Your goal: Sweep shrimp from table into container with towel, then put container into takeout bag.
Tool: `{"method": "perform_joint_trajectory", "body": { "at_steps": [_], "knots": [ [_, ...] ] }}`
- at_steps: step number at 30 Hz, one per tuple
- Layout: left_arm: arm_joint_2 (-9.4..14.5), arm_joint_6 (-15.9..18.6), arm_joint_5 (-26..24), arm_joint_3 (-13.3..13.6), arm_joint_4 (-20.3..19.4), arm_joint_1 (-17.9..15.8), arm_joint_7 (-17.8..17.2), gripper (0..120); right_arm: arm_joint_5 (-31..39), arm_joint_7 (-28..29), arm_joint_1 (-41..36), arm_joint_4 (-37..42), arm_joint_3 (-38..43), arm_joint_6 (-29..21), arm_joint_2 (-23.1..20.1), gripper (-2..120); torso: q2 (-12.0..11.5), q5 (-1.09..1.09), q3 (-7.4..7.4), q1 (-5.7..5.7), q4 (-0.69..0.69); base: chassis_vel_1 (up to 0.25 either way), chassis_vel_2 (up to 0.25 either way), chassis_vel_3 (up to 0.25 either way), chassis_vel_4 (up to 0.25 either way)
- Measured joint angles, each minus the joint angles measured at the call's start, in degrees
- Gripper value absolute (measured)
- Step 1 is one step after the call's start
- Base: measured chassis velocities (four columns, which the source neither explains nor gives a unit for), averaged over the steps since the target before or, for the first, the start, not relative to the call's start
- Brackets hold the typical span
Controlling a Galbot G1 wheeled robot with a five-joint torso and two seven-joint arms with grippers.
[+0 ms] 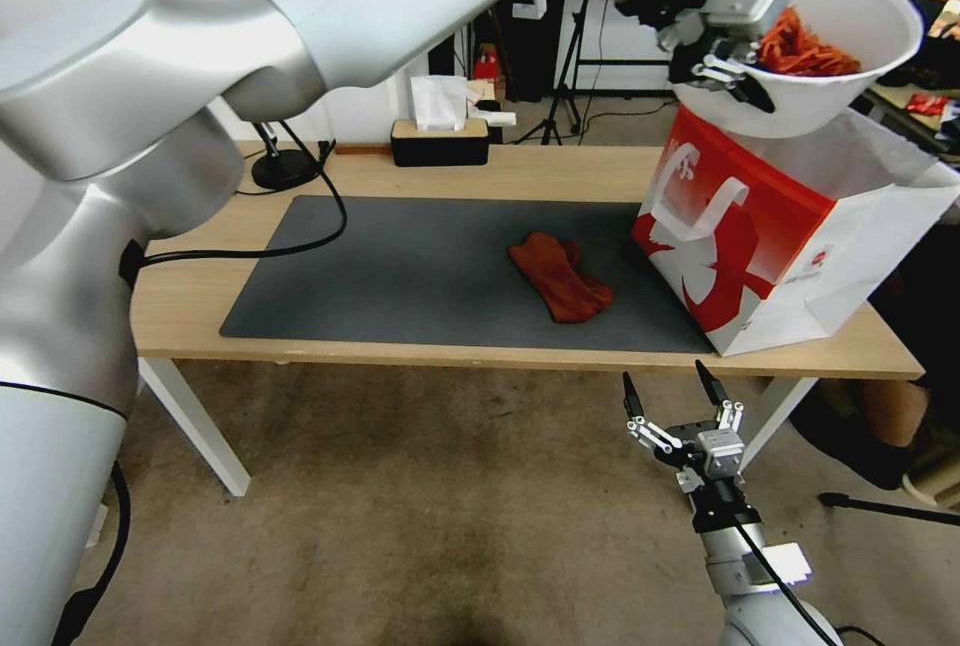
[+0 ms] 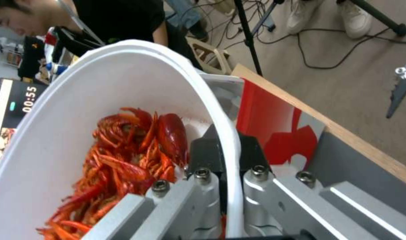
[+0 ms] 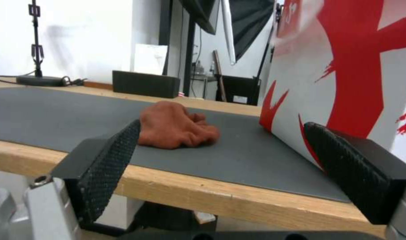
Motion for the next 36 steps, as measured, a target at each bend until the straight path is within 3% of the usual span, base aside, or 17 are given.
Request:
{"method": "perform_joint_trajectory", "body": {
  "at_steps": [8,22,36],
  "knots": [
    [-3.91,0.17,-0.27,0.66,3.11,-0.63,-0.66,0,-0.04,-0.24,0.25,0.76,-0.37,-0.10,0.60,93,0.00,0.01,0.00,0.00,-0.02,0.000,0.000,0.000,0.000],
    [-3.97,0.93,-4.57,6.24,0.35,-0.92,-3.31,0,-0.67,-0.47,0.50,0.93,-1.24,-0.14,1.40,92,0.00,0.00,0.00,0.00,-0.01,0.000,0.000,0.000,0.000],
    [-3.83,1.01,-4.87,9.99,0.51,-0.46,-2.98,0,-0.73,-0.53,0.52,1.41,-1.25,-0.13,2.03,90,0.00,-0.01,0.00,0.00,0.00,0.000,0.000,0.000,0.000]
  ]
}}
